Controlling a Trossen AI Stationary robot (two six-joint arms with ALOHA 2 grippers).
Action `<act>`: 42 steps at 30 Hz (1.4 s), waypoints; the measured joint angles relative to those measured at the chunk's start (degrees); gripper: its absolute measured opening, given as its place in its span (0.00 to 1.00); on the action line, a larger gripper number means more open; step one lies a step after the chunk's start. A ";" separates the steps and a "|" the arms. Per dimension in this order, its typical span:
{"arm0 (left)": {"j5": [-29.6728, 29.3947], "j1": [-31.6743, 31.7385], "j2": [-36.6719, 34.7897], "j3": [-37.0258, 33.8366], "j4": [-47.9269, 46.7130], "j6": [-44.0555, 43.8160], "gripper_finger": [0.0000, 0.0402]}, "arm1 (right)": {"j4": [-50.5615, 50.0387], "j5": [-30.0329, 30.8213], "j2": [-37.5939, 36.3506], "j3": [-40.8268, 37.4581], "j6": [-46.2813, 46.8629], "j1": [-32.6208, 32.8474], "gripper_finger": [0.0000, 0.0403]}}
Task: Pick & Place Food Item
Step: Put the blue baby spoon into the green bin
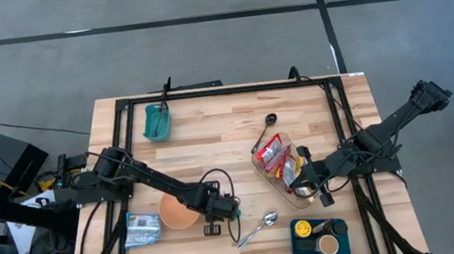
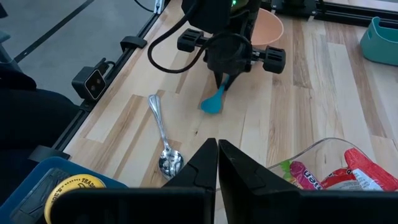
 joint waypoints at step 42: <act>-16.17 0.77 -21.36 -0.13 15.48 5.87 0.06 | -0.08 0.00 0.00 -0.02 0.00 0.01 0.02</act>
